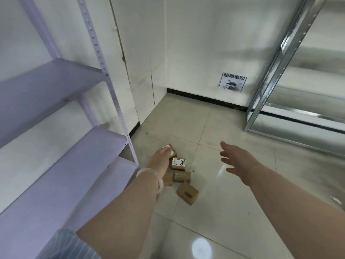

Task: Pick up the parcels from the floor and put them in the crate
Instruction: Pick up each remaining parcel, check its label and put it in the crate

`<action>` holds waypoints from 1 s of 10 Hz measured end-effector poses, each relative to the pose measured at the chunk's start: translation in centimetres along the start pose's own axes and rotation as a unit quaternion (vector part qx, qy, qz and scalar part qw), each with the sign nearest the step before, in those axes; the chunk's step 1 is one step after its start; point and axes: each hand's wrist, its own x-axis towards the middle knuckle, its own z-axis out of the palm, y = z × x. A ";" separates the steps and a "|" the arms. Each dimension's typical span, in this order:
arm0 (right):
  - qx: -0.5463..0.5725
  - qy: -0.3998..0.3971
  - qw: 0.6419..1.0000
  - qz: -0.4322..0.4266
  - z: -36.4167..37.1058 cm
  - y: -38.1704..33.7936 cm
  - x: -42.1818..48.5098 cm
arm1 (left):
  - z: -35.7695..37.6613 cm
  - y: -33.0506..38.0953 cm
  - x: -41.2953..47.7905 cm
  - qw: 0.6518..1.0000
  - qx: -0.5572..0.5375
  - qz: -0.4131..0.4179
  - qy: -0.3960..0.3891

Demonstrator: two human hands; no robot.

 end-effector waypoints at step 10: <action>-0.449 -0.230 0.856 0.113 10.7 27.7 60.1 | 19.3 -31.4 46.6 0.937 -0.141 -0.289 0.139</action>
